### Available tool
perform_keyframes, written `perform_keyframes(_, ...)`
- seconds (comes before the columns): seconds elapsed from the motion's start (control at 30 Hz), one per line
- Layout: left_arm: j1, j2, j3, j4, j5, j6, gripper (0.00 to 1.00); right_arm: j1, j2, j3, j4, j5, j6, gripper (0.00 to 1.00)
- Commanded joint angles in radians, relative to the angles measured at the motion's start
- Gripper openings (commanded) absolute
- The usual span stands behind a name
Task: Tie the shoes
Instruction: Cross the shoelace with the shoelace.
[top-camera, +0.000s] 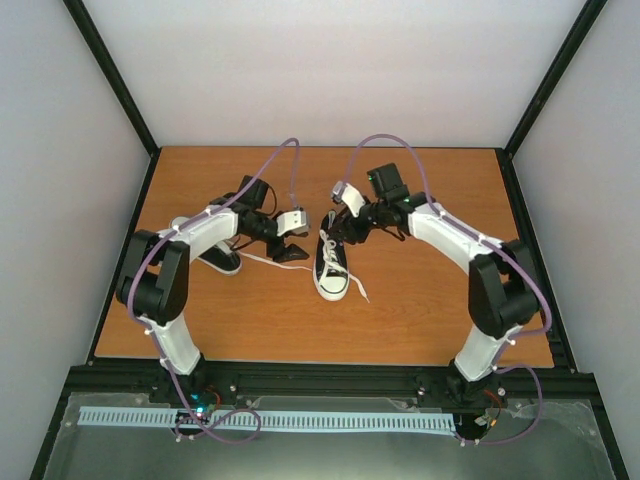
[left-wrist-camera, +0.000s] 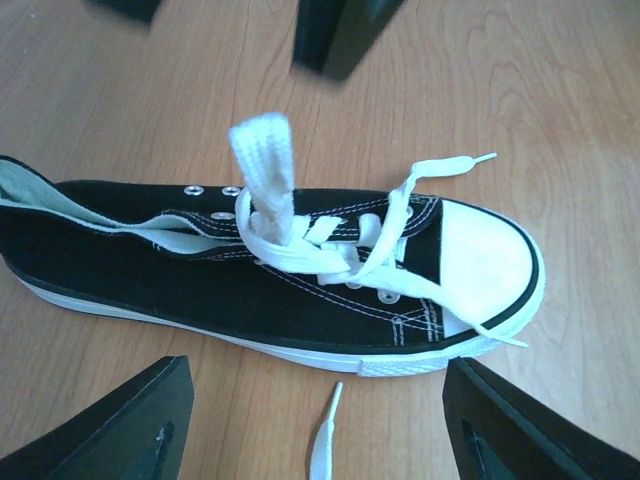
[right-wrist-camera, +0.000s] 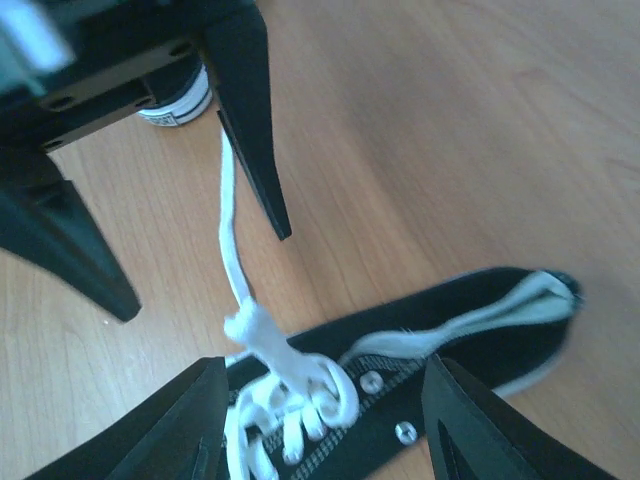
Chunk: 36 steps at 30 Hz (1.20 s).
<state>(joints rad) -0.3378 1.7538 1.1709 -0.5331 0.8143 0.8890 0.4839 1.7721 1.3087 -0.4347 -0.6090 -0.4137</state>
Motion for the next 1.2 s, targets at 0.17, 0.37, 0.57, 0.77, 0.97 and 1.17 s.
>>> perform_keyframes(0.17, -0.039, 0.065, 0.115, -0.068, 0.094, 0.092, 0.72, 0.026, -0.154, -0.246, 0.008, 0.044, -0.116, 0.51)
perform_keyframes(0.37, -0.045, 0.124, 0.177, -0.09, 0.117, 0.083, 0.71, 0.059, -0.07, -0.212, 0.008, 0.069, -0.239, 0.39)
perform_keyframes(0.57, -0.056, 0.152, 0.203, -0.087, 0.135, 0.052, 0.71, 0.089, -0.01, -0.168, -0.023, 0.081, -0.298, 0.41)
perform_keyframes(0.77, -0.065, 0.157, 0.204, -0.089, 0.148, 0.044, 0.7, 0.091, 0.011, -0.168, -0.002, 0.106, -0.304, 0.38)
perform_keyframes(0.97, -0.069, 0.174, 0.221, -0.065, 0.171, -0.025, 0.69, 0.092, 0.029, -0.161, 0.0, 0.103, -0.303, 0.28)
perform_keyframes(1.17, -0.079, 0.19, 0.233, -0.044, 0.163, -0.075, 0.67, 0.091, 0.024, -0.163, 0.006, 0.113, -0.293, 0.06)
